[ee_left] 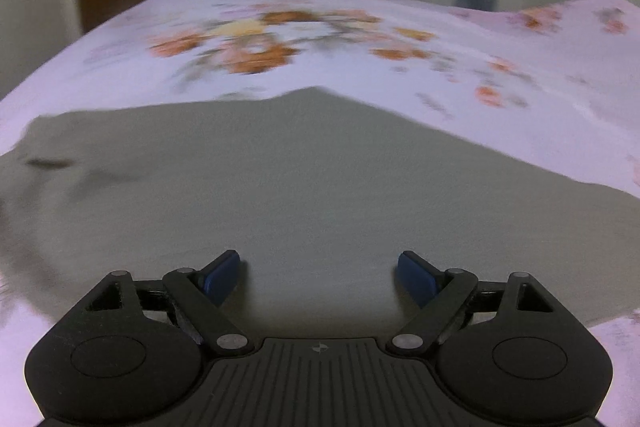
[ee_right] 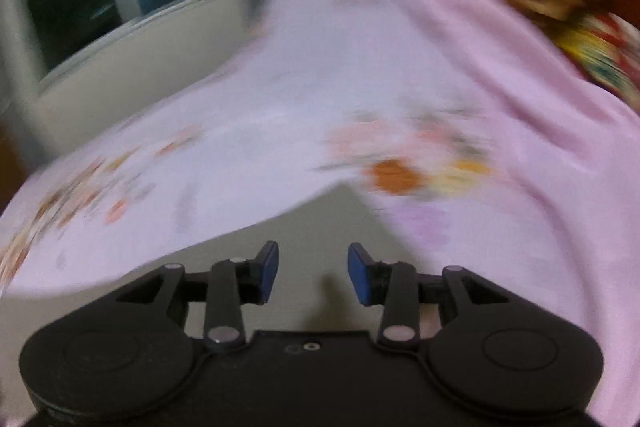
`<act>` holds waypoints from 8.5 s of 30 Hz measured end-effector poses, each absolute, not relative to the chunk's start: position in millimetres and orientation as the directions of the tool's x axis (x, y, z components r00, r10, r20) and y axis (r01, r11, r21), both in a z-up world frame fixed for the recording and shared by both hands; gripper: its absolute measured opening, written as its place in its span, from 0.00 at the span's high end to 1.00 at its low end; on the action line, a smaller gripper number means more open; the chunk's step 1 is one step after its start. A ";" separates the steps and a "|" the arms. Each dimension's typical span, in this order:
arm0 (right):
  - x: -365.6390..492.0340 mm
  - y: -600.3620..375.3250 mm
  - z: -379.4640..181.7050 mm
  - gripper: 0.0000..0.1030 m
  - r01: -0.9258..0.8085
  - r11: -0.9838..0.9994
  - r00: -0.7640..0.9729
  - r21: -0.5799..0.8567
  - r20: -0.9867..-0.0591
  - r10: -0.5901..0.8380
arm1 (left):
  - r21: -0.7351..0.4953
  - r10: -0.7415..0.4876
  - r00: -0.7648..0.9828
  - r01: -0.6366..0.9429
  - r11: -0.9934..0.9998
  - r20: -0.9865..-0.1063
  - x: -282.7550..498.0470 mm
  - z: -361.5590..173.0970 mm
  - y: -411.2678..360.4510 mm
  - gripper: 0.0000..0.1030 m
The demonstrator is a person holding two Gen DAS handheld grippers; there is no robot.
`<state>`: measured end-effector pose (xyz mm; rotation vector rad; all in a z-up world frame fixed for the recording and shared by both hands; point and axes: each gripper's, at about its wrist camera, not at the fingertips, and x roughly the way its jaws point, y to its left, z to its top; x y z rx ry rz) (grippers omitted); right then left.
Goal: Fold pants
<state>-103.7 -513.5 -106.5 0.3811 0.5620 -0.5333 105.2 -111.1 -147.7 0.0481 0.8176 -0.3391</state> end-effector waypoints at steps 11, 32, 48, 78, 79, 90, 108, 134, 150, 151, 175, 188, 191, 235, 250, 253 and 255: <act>20.4 -409.4 -159.2 0.68 0.207 0.978 0.697 0.024 -0.705 -0.130 | -0.017 -0.351 0.568 0.510 0.860 -0.745 104.0 -161.6 -273.4 0.17; -39.7 -453.5 -155.0 0.66 0.409 0.912 0.665 0.011 -0.689 -0.290 | 0.041 -0.255 0.647 0.405 0.913 -0.718 76.0 -162.8 -220.9 0.06; -120.7 -516.6 -150.9 0.55 0.626 0.757 0.615 0.184 -0.714 -0.335 | -0.047 -0.339 0.574 0.462 0.886 -0.745 43.8 -151.4 -242.0 0.04; -133.3 -566.2 -167.5 0.82 0.641 0.535 0.750 0.551 -0.598 -0.283 | 0.032 -0.294 0.565 0.495 0.869 -0.771 35.7 -173.8 -326.0 0.00; -133.8 -565.3 -168.2 0.83 0.632 0.543 0.757 0.553 -0.590 -0.280 | 0.033 -0.294 0.566 0.495 0.868 -0.770 35.6 -173.9 -326.1 0.00; -132.3 -575.3 -181.0 0.87 0.633 0.470 0.768 0.615 -0.577 -0.278 | 0.045 -0.291 0.582 0.493 0.869 -0.759 35.5 -176.6 -327.6 0.00; -115.5 -541.1 -130.0 0.89 0.643 0.623 0.739 0.446 -0.574 -0.352 | 0.015 -0.295 0.572 0.474 0.881 -0.765 54.9 -145.6 -281.8 0.00; 21.6 -315.3 -149.1 0.39 0.125 0.963 0.734 0.239 -0.675 0.073 | -0.074 -0.194 0.594 0.220 0.973 -0.781 104.3 -155.7 -120.1 0.00; -52.6 -384.6 -118.2 0.29 0.264 0.882 0.841 0.391 -0.541 -0.012 | -0.540 -0.568 0.409 0.194 0.819 -0.714 108.1 -163.7 -129.7 0.00; -55.9 -387.4 -119.4 0.29 0.270 0.876 0.843 0.400 -0.537 -0.015 | -0.546 -0.574 0.400 0.194 0.815 -0.714 108.0 -166.4 -132.9 0.00; -79.1 -426.6 -134.8 0.33 0.404 0.788 0.845 0.464 -0.520 -0.126 | -0.643 -0.693 0.454 0.289 0.710 -0.561 116.8 -123.8 -150.6 0.92; -78.9 -425.4 -139.4 0.33 0.387 0.791 0.843 0.474 -0.530 -0.094 | -0.645 -0.639 0.375 0.129 0.753 -0.672 114.7 -167.5 -123.8 0.29; -80.4 -427.5 -140.6 0.33 0.388 0.786 0.843 0.481 -0.530 -0.092 | -0.644 -0.629 0.412 0.121 0.755 -0.659 102.9 -163.5 -113.5 0.11; 33.7 -369.7 -128.9 0.53 0.215 0.968 0.752 0.131 -0.655 -0.079 | -0.394 -0.515 0.511 0.332 0.857 -0.689 126.4 -139.3 -141.2 0.53; 78.1 -369.7 -167.7 0.46 0.204 0.978 0.678 0.035 -0.726 -0.115 | -0.223 -0.398 0.516 0.369 0.902 -0.759 169.6 -165.7 -197.9 0.51; 75.4 -368.3 -165.7 0.46 0.214 0.976 0.672 0.043 -0.731 -0.115 | -0.187 -0.392 0.528 0.399 0.898 -0.753 157.0 -166.9 -196.5 0.51; 69.3 -361.7 -165.1 0.45 0.211 0.977 0.669 0.029 -0.733 -0.123 | -0.190 -0.394 0.530 0.398 0.897 -0.751 147.6 -166.7 -191.6 0.51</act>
